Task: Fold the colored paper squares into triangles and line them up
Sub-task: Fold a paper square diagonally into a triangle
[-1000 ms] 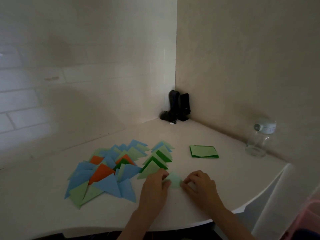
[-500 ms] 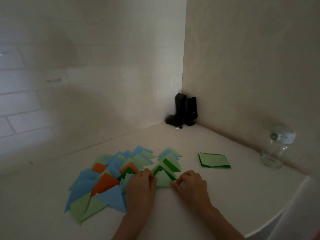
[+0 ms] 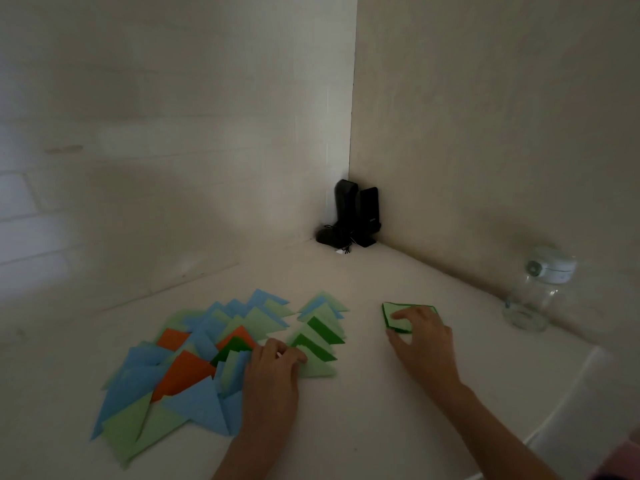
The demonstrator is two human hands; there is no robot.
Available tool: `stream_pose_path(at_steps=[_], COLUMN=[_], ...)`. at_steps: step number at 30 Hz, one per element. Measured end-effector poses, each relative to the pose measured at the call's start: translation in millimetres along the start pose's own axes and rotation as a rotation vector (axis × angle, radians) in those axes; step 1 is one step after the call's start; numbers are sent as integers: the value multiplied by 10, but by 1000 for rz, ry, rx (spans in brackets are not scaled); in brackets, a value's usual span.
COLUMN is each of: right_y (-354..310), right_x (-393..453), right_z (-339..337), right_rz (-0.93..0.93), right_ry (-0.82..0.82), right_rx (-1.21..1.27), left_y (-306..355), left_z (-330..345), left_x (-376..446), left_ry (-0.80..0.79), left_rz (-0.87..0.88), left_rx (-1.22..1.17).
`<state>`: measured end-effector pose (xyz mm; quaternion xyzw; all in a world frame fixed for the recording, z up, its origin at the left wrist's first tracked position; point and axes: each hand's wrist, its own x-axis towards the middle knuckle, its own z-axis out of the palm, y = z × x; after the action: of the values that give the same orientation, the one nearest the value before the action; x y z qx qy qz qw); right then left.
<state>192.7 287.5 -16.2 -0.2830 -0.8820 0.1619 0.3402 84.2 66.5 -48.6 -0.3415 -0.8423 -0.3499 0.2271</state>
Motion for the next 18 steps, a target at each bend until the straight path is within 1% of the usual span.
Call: stream_pose_path(at_steps=[4, 7, 10, 12, 18], right_y=[220, 217, 196, 187, 147], right_x=[148, 176, 186, 172, 150], right_z=[-59, -3, 34, 53, 65], right_rz=[107, 127, 130, 126, 66], right_ry=[-188, -251, -232, -185, -67], right_rx=[-109, -171, -243, -265, -247], left_y=[7, 28, 80, 116, 219], left_z=[-3, -40, -81, -108, -145], left_x=[-21, -33, -34, -38, -45], left_ry=[-5, -10, -40, -55, -78], left_rz=[0, -3, -19, -19, 5], left_rx=[13, 25, 42, 48, 39])
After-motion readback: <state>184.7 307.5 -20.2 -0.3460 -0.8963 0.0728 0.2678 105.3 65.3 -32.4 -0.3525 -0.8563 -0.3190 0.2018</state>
